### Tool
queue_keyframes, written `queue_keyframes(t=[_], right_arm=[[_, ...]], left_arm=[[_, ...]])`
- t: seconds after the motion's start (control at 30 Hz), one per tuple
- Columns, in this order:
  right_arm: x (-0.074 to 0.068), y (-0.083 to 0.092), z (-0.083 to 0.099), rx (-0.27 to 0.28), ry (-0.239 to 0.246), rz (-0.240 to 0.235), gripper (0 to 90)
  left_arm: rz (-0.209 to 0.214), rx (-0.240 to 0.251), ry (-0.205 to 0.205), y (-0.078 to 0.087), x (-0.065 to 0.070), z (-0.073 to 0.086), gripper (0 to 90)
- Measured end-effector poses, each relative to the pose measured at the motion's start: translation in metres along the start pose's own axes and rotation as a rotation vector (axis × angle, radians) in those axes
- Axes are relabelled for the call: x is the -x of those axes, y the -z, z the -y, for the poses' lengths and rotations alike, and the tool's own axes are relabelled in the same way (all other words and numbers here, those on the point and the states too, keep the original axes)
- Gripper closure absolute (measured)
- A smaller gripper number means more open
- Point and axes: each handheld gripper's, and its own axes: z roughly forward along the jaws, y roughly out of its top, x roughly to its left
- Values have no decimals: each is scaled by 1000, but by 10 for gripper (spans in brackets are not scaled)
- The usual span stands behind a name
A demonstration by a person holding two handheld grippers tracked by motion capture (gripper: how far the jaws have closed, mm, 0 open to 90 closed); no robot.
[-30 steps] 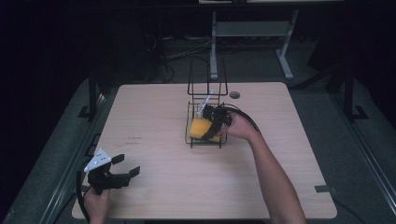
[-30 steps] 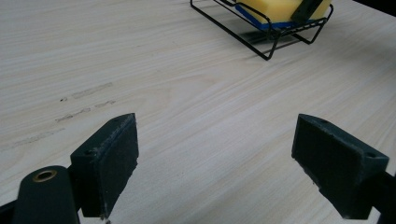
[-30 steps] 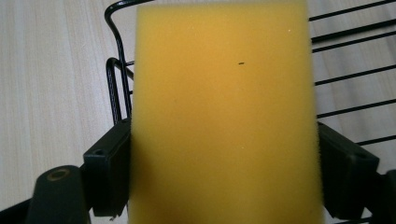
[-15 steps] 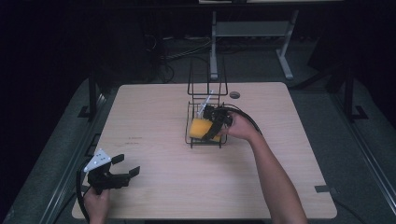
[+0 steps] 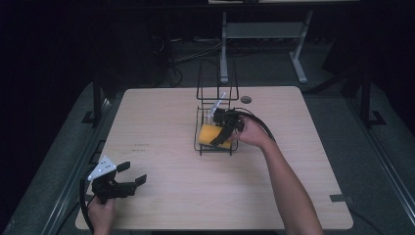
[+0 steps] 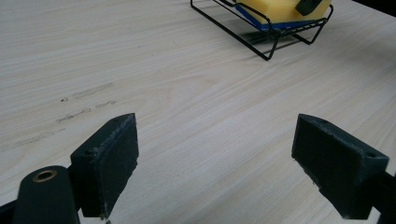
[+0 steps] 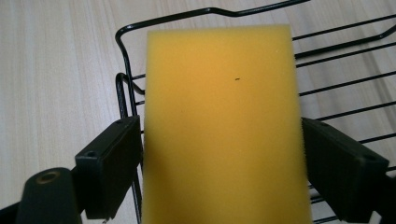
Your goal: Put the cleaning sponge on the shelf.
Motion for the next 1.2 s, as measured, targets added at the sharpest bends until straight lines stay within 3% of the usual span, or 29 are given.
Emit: queue_keyframes(t=[0.2,0.47,1.2], right_arm=[[-3,3,4,42,-1,23,155],[-6,5,6,36,0,30,151],[-19,13,16,115,18,90,147]], left_arm=[[-1,-1,-1,0,1,0,140],[2,-3,-3,-1,1,0,140],[3,-3,-5,-1,2,-1,140]])
